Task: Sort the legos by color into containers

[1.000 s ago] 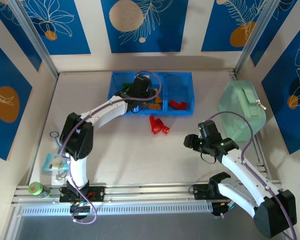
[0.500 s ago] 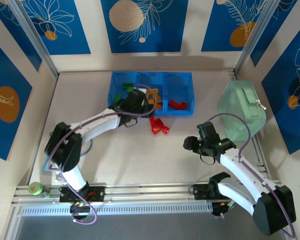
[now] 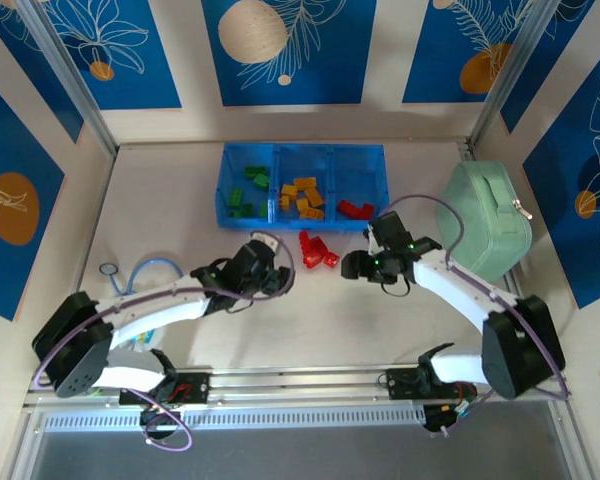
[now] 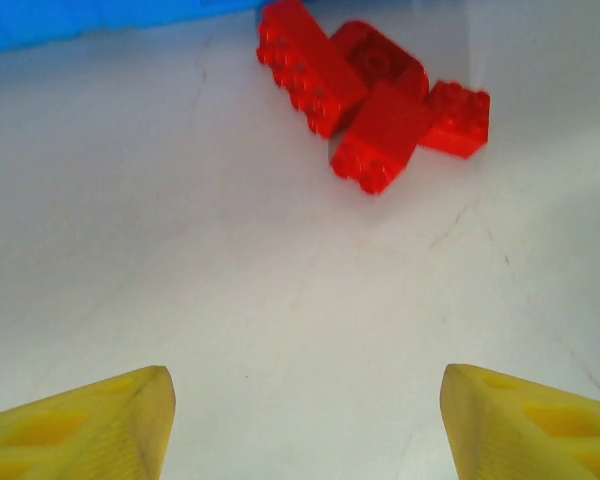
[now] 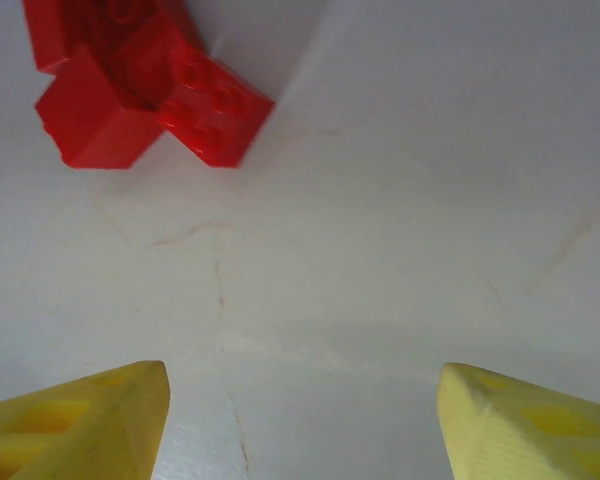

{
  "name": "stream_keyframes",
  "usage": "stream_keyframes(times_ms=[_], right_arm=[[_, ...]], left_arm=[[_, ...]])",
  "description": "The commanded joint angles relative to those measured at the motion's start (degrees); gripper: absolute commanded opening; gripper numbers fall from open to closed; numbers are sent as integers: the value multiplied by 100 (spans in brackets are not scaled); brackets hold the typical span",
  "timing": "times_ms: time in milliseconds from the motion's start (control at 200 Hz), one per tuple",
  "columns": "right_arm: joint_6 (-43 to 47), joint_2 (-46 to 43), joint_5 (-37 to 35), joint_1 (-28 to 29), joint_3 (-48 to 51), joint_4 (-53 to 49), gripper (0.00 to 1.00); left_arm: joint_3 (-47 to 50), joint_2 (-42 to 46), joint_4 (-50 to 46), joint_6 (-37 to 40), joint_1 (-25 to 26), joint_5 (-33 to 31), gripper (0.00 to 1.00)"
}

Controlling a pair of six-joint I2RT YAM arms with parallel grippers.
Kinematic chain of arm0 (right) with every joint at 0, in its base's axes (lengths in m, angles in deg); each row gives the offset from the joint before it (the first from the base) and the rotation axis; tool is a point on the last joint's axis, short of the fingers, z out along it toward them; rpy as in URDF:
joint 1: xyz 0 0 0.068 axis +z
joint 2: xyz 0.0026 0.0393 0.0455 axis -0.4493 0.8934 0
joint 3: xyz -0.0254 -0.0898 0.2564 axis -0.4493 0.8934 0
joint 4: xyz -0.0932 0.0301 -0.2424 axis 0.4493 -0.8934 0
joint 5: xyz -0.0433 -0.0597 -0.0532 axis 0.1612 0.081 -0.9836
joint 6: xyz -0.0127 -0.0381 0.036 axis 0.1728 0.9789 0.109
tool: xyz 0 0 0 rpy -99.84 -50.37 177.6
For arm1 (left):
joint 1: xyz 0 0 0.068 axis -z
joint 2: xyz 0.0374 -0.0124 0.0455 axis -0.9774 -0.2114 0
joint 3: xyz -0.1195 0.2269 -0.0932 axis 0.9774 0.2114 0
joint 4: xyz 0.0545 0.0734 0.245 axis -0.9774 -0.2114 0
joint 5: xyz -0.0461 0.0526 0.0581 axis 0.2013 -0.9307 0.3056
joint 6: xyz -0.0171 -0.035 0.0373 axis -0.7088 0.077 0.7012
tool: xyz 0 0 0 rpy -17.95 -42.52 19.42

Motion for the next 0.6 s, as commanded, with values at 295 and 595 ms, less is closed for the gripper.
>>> stream_keyframes(times_ms=[295, 595], right_arm=[[1341, 2177, -950, 732, -1883, -779, 65], [1466, 3059, -1441, 946, -2509, -965, 63]], left_arm=[[1083, 1213, -219, -638, 213, -394, 70], [1207, 1597, -399, -567, 211, -583, 69]])
